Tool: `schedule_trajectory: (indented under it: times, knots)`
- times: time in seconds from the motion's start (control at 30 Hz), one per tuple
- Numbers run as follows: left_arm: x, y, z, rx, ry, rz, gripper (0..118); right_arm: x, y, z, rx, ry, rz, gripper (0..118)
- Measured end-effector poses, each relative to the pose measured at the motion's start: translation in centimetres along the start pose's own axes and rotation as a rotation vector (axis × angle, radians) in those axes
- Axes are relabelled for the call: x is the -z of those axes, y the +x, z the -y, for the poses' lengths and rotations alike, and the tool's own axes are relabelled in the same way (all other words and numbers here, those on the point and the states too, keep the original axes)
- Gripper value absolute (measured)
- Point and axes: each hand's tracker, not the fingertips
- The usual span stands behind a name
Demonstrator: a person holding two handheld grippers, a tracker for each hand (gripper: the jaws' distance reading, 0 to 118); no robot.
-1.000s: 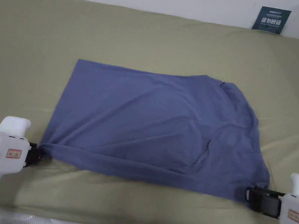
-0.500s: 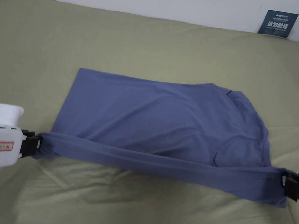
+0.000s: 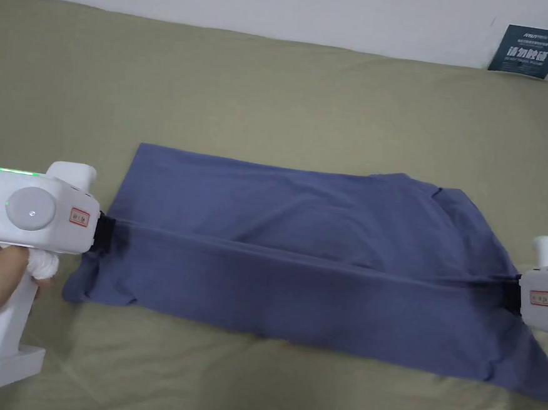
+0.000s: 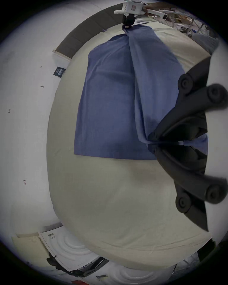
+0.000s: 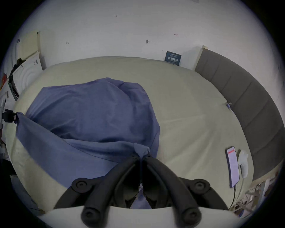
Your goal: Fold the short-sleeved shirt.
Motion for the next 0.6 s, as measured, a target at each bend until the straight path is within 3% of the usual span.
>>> schedule_trajectory:
  times: [0.03, 0.07, 0.1, 0.13, 0.17, 0.2, 0.3, 0.33, 0.37, 0.4, 0.43, 0.6]
  knots:
    - [0.5, 0.1, 0.0, 0.004, -0.008, -0.008, 5, 0.8, 0.1, -0.1, -0.001, -0.016, -0.005, 4]
    - [0.8, 0.0, 0.0, 0.004, -0.008, -0.011, 20, 1.5, 0.2, 0.0, 0.001, -0.034, -0.014, 17]
    - [1.1, -0.2, 0.1, 0.005, -0.005, -0.010, 55, 1.8, 0.1, 0.1, 0.008, -0.052, -0.023, 54]
    - [0.8, 0.0, 0.5, 0.003, -0.004, -0.007, 110, 1.8, 0.2, 0.5, 0.029, -0.076, -0.007, 112]
    - [0.7, -0.2, 0.8, -0.005, -0.017, -0.010, 118, 1.6, 0.6, 1.0, 0.043, -0.077, -0.011, 115]
    - [0.1, -0.4, 1.5, -0.018, -0.003, -0.033, 114, -0.2, 1.2, 1.4, 0.093, 0.092, 0.000, 107]
    - [-3.5, 0.4, 2.1, -0.040, 0.034, -0.043, 93, -3.1, 2.0, 3.2, 0.143, 0.024, 0.006, 100]
    - [-4.6, 0.8, 2.5, -0.057, 0.049, -0.050, 65, -4.2, 2.3, 3.9, 0.159, 0.032, 0.015, 87]
    - [-5.9, 1.3, 2.8, -0.054, 0.057, -0.052, 26, -3.8, 2.6, 5.2, 0.161, 0.034, 0.018, 59]
    - [-4.6, -0.6, 4.6, -0.054, 0.057, -0.057, 0, -4.5, 2.9, 5.9, 0.164, 0.039, 0.013, 16]
    - [-4.4, -0.8, 5.3, -0.057, 0.057, -0.049, 0, -5.3, 3.2, 6.6, 0.176, 0.045, 0.003, 0]
    - [-5.4, 0.1, 6.7, -0.083, 0.033, 0.047, 0, -7.6, 2.6, 10.6, 0.192, 0.059, -0.028, 0]
